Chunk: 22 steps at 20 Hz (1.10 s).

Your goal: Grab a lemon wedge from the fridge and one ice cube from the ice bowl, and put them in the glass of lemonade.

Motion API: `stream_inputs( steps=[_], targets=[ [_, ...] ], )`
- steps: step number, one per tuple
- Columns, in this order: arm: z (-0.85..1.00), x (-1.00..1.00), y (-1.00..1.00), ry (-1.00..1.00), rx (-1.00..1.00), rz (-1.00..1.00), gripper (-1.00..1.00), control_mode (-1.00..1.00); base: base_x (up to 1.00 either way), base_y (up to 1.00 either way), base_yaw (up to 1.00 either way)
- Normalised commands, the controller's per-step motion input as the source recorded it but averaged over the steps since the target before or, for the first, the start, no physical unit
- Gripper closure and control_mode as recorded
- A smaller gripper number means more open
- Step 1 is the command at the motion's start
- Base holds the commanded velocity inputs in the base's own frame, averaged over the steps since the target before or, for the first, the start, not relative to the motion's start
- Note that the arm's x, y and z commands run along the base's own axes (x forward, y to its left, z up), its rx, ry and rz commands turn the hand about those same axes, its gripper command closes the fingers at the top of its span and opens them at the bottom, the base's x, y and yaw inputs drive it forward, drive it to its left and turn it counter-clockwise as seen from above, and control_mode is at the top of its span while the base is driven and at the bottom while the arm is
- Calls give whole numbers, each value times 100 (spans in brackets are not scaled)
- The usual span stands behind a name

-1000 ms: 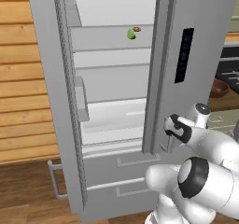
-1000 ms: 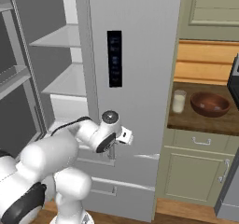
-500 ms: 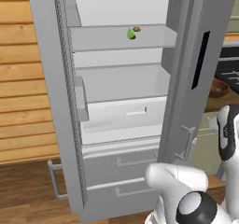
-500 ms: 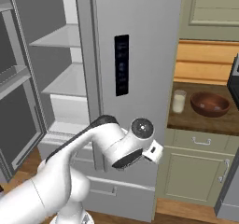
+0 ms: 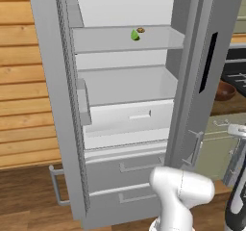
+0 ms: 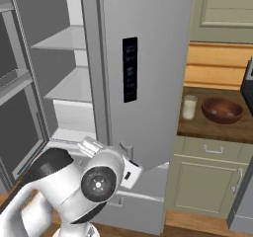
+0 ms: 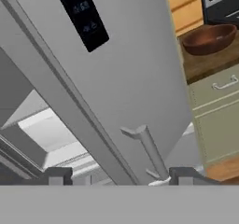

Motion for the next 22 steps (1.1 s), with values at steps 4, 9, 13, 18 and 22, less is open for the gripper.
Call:
stream_inputs(
  steps=[4, 9, 13, 18, 22],
  targets=[
    [100, -61, 100, -35, -5, -3, -100, -100, 0, 0, 0],
    [100, -17, 100, -36, -2, -12, -100, -100, 0, 0, 0],
    [74, 13, 100, -21, -5, -21, -100, -100, 0, 0, 0],
    [15, 94, 100, 6, -15, -29, -100, -100, 0, 0, 0],
    [0, 100, 100, 28, -14, -29, -100, -100, 0, 0, 0]
  ],
)
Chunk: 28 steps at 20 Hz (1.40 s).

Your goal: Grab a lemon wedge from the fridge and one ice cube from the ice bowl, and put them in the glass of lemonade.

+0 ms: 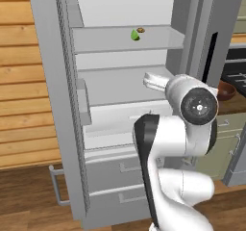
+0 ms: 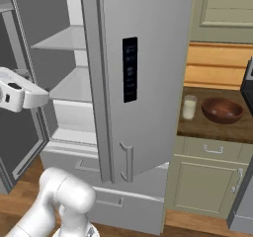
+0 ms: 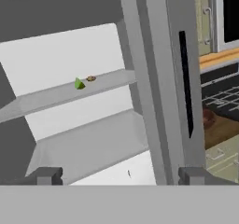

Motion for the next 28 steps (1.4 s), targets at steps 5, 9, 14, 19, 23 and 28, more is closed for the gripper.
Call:
stream_inputs(
  steps=[5, 9, 14, 19, 23, 28],
  targets=[
    [-17, 70, 29, 15, -2, -4, -100, -100, 0, 0, 0],
    [-37, 100, -15, 2, 0, -7, -100, -100, 0, 0, 0],
    [-33, 100, -7, 4, -1, -16, -100, -100, 0, 0, 0],
    [-28, 100, -9, 9, -8, -36, -100, -100, 0, 0, 0],
    [-22, 100, -31, 9, -7, -45, -100, -100, 0, 0, 0],
    [-6, 47, -95, 7, -1, -57, -100, -100, 0, 0, 0]
  ],
)
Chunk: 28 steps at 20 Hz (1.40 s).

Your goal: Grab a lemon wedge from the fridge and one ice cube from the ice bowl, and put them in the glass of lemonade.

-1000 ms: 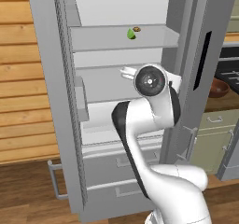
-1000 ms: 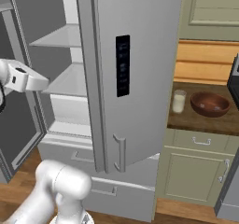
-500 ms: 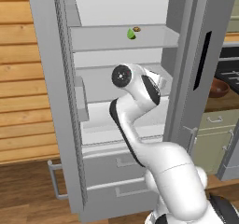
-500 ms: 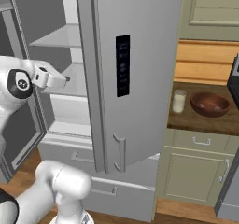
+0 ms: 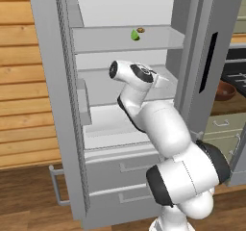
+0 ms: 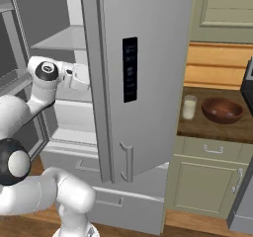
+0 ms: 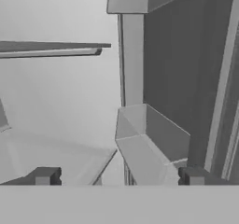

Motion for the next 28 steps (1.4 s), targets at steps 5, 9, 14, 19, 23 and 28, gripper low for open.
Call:
stream_inputs(
  steps=[5, 9, 14, 19, 23, 28],
  targets=[
    [-10, 2, -100, 4, 0, -61, -100, -100, 0, 0, 0],
    [-16, -10, -100, 0, 0, -54, -100, -100, 0, 0, 0],
    [-5, -35, -100, 0, 0, -43, -100, -100, 0, 0, 0],
    [0, -67, -100, 0, 0, -30, -100, -100, 0, 0, 0],
    [0, -99, -100, -7, 0, -18, -100, -100, 0, 0, 0],
    [6, -100, -63, -21, 0, -5, -100, -100, 0, 0, 0]
  ],
)
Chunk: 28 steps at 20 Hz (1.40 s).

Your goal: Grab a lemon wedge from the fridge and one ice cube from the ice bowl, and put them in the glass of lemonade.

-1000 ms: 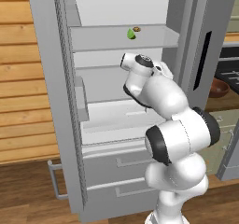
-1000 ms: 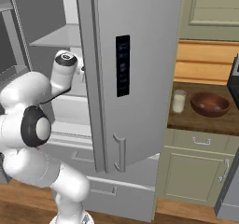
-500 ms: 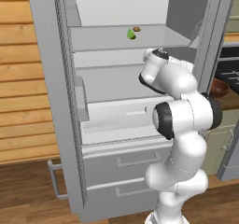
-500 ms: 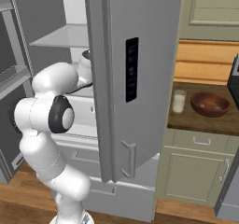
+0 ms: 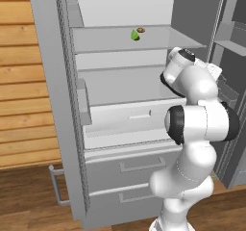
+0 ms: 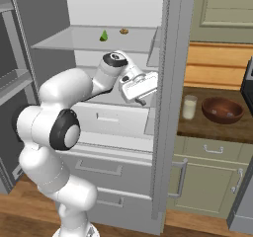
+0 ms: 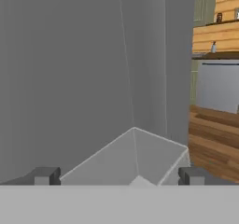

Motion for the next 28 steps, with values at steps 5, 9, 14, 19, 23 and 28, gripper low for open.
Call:
stream_inputs(
  steps=[5, 9, 14, 19, 23, 28],
  targets=[
    [3, -44, 100, -2, 1, 34, -100, -100, 0, 0, 0],
    [0, -8, 100, 0, 3, 43, -100, -100, 0, 0, 0],
    [0, -1, 100, 2, 9, 48, -100, -100, 0, 0, 0],
    [-26, 8, 79, 21, 41, 63, -100, -100, 0, 0, 0],
    [-51, 26, 35, 26, 57, 77, -100, -100, 0, 0, 0],
    [-48, 29, 30, 28, 60, 77, -100, -100, 0, 0, 0]
  ],
)
